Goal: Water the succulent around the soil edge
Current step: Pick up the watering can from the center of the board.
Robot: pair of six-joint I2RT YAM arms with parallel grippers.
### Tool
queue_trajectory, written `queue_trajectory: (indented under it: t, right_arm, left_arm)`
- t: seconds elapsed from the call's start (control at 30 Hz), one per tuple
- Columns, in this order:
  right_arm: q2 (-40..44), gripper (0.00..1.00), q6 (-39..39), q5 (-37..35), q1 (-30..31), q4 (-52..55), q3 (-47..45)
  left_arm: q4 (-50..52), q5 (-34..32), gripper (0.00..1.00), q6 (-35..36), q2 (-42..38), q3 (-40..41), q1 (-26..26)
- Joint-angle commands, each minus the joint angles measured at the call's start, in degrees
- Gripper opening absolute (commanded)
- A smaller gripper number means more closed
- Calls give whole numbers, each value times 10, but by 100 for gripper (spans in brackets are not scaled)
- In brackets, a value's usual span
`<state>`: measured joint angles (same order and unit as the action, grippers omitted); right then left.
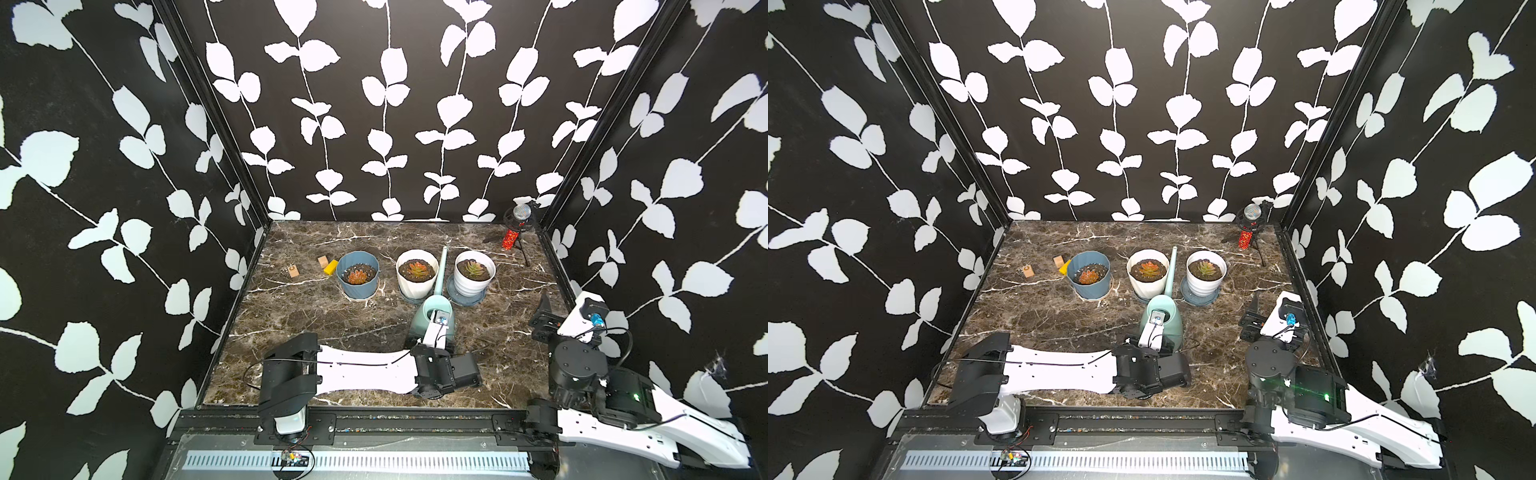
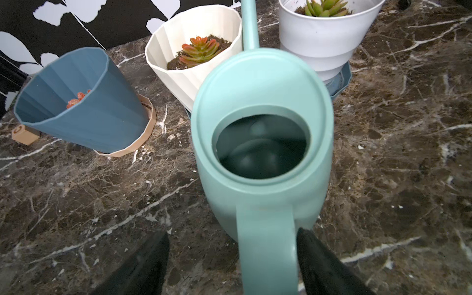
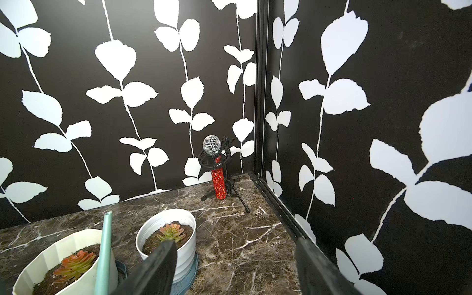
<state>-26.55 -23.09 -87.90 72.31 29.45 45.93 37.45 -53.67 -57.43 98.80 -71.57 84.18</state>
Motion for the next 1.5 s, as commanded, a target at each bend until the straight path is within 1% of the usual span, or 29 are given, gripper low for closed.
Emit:
queue_trajectory:
  t: [0.0,0.2,0.4,0.5,0.67,0.83,1.03,1.17,1.3,1.4,1.47]
  right_arm:
    - [4,76,2,-103,-3,-19,-10]
    - [0,75,6,-104,-2,-19,-8]
    - [1,75,6,-105,-2,-21,-9]
    - [2,74,7,-106,-2,-22,-11]
    - [1,74,7,-105,-3,-26,-14]
    - [0,74,7,-101,-3,-27,-15]
    - [1,74,6,-95,-2,-29,-15]
    - [4,73,6,-91,-3,-28,-15]
    - [8,73,5,-88,-3,-27,-16]
    - [8,73,3,-85,-3,-29,-19]
    - [7,73,3,-84,-3,-29,-19]
  left_arm:
    - [-42,-1,75,1,-18,18,-3]
    - [-121,31,70,34,-15,41,-17]
    - [-161,42,66,65,-11,48,-26]
    - [-178,49,62,75,-14,55,-32]
    - [-190,66,52,73,-6,62,-35]
    - [-187,66,37,74,-9,64,-36]
    - [-156,63,17,66,-33,76,-33]
    - [-110,37,0,52,-65,92,-10]
    - [-48,11,0,28,-93,98,28]
    - [22,-32,0,23,-112,74,59]
    - [69,-66,0,35,-124,48,78]
